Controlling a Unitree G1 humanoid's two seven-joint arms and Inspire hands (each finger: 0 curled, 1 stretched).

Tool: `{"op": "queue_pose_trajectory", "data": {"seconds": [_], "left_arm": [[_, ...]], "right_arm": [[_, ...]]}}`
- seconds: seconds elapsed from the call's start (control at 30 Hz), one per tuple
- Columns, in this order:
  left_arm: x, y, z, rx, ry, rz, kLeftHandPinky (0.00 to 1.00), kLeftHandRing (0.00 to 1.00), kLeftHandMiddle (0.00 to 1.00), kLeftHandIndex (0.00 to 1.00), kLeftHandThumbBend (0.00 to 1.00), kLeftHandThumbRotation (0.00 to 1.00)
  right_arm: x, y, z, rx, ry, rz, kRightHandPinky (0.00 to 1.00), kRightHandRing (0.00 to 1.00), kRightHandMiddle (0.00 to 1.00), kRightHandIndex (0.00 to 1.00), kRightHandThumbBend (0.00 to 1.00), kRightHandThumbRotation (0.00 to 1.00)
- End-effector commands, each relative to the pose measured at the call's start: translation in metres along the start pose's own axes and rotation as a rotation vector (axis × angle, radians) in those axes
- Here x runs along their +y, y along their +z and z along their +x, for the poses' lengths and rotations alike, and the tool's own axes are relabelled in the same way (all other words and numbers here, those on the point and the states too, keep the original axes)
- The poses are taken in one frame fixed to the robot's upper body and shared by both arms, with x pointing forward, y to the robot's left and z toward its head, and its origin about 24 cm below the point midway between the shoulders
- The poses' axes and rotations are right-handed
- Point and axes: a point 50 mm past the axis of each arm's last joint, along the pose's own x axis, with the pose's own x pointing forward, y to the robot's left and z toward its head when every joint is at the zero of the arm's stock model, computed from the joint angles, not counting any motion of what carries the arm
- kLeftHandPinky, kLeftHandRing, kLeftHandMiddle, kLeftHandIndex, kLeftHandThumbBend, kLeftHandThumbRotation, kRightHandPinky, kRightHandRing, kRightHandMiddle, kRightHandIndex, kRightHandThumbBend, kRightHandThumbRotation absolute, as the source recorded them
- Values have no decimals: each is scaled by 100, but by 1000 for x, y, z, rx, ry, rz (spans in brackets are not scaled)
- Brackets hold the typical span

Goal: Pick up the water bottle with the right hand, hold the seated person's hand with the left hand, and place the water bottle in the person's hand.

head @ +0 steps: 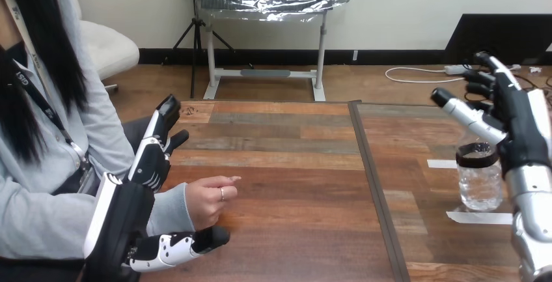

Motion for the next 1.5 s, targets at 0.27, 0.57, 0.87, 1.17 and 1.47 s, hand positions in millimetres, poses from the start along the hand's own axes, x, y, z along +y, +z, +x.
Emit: {"op": "queue_pose_trajectory", "data": {"seconds": [0.27, 0.57, 0.87, 1.17, 1.47], "left_arm": [[5, 4, 22, -75, -8, 24, 92, 99, 100, 99, 100, 56], [5, 3, 23, -82, -11, 16, 92, 99, 100, 99, 100, 55], [4, 3, 23, -78, -6, 16, 92, 99, 100, 99, 100, 56], [4, 3, 24, -79, -11, 17, 93, 99, 100, 100, 100, 56], [4, 2, 23, -80, -10, 20, 94, 100, 100, 100, 100, 55]], "right_arm": [[9, 20, -2, -149, 12, 34, 73, 82, 82, 90, 94, 50], [6, 28, -5, -204, 8, 23, 73, 81, 82, 89, 94, 50], [1, 33, -5, -224, 5, 18, 74, 80, 81, 89, 99, 52], [-3, 34, -5, -226, -1, 25, 74, 80, 81, 89, 100, 53], [-4, 32, -5, -217, -6, 14, 72, 79, 81, 89, 100, 53]]}}
